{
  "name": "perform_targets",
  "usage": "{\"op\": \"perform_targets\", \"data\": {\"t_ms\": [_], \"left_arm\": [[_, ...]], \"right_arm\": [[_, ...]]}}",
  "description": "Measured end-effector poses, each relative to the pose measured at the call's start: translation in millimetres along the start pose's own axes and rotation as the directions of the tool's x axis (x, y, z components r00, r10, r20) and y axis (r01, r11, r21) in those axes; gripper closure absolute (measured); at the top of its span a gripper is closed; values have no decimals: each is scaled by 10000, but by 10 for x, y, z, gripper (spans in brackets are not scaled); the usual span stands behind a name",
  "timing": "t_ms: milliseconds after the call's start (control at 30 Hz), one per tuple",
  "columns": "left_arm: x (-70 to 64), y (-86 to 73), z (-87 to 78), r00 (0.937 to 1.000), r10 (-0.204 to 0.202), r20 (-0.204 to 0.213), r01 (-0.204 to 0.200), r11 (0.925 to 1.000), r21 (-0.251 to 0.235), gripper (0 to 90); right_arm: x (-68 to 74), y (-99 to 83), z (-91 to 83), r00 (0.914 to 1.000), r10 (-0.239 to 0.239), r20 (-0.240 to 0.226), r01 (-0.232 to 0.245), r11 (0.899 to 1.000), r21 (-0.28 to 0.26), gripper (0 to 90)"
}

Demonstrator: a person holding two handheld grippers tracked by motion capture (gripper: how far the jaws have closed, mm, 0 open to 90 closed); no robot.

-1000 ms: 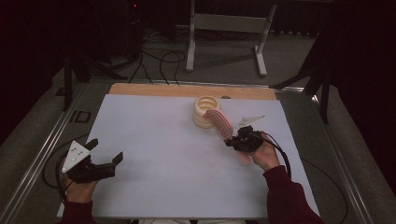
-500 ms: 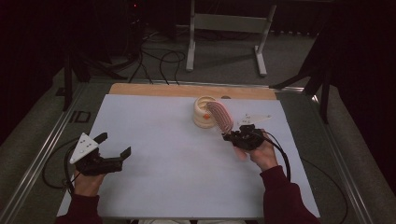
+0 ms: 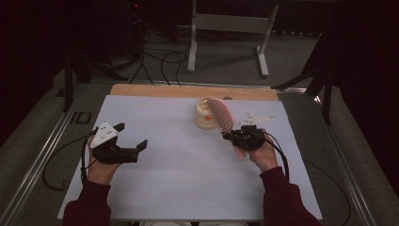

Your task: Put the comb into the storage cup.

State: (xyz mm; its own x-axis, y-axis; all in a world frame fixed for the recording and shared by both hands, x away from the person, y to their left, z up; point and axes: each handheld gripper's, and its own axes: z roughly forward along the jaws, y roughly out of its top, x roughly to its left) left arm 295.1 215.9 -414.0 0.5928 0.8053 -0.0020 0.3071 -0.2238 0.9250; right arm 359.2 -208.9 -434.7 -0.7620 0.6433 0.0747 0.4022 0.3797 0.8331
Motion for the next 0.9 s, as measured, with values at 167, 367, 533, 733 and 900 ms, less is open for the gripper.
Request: {"op": "perform_targets", "data": {"t_ms": [167, 367, 533, 733, 900], "left_arm": [[-19, 98, 73, 9995, 66, 305, -63, 9999, -102, 0], [-53, 201, 165, 9974, 215, 689, -194, 9993, -314, 0], [-49, 260, 242, 9936, 326, 1085, -251, 9973, -693, 0], [-71, 330, 313, 9916, 455, 1210, -374, 9969, -687, 0], [-107, 398, 424, 9885, 388, 1459, -333, 9987, -398, 0]], "right_arm": [[32, 36, 6, 9997, -222, -38, 222, 9998, -26, 799], [74, 96, 19, 9992, -306, -262, 299, 9992, -252, 799], [129, 122, 56, 9982, -441, -418, 427, 9986, -323, 799], [157, 138, 95, 9974, -416, -581, 392, 9984, -413, 799], [196, 161, 132, 9962, -514, -710, 481, 9977, -482, 799]]}}
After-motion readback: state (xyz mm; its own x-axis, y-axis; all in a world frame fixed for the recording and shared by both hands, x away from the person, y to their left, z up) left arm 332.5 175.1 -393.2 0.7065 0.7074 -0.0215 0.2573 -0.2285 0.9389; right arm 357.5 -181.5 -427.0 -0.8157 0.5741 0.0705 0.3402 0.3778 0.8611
